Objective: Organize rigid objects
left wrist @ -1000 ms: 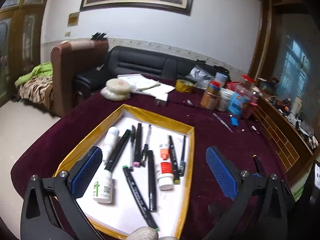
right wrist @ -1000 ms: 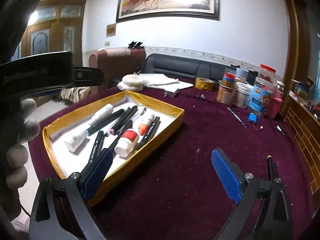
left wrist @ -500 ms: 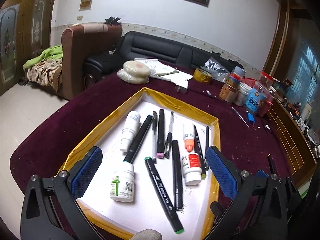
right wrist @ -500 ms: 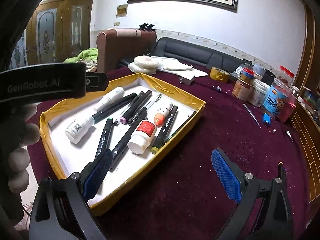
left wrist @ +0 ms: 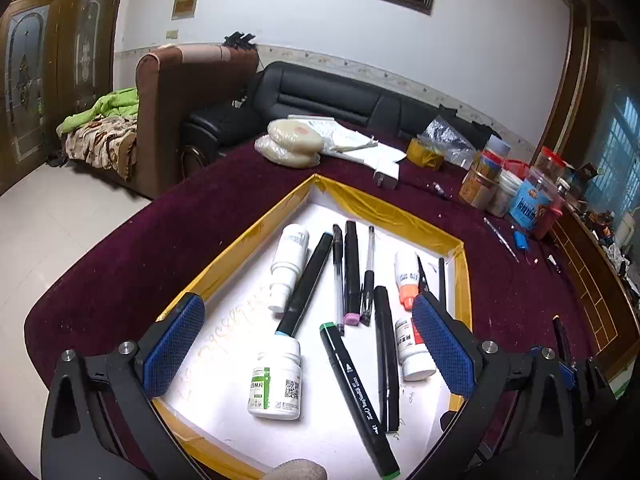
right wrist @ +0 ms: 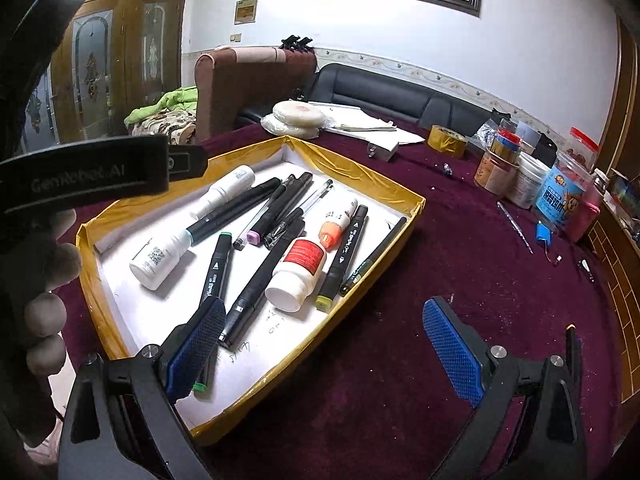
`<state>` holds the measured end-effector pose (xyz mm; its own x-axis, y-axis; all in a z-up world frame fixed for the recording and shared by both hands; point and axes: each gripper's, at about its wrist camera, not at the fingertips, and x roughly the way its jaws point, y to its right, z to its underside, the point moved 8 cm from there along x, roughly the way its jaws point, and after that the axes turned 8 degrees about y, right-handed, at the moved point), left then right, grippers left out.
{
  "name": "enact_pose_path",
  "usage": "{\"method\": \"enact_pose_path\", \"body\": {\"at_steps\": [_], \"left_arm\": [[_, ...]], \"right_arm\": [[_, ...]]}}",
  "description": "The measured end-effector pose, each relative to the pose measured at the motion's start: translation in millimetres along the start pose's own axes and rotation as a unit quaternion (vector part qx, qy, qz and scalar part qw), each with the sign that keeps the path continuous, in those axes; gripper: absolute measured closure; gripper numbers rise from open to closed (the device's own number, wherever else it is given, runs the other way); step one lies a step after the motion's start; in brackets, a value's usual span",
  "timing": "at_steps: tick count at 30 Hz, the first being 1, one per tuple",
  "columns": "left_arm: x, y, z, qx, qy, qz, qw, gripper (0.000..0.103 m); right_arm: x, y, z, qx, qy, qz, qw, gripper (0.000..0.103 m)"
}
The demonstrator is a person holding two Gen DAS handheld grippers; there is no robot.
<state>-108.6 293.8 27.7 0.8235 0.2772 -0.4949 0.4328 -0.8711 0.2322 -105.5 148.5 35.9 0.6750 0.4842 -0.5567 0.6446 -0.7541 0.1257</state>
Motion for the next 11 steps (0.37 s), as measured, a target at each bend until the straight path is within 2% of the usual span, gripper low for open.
{"method": "enact_pose_path", "body": {"at_steps": [11], "left_arm": [[6.1,12.9,10.6,0.021,-0.034,-0.003,0.9992,0.000]], "right_arm": [[-9.2,11.1,2.4,0.012,0.008,-0.006,1.000,0.006]]}}
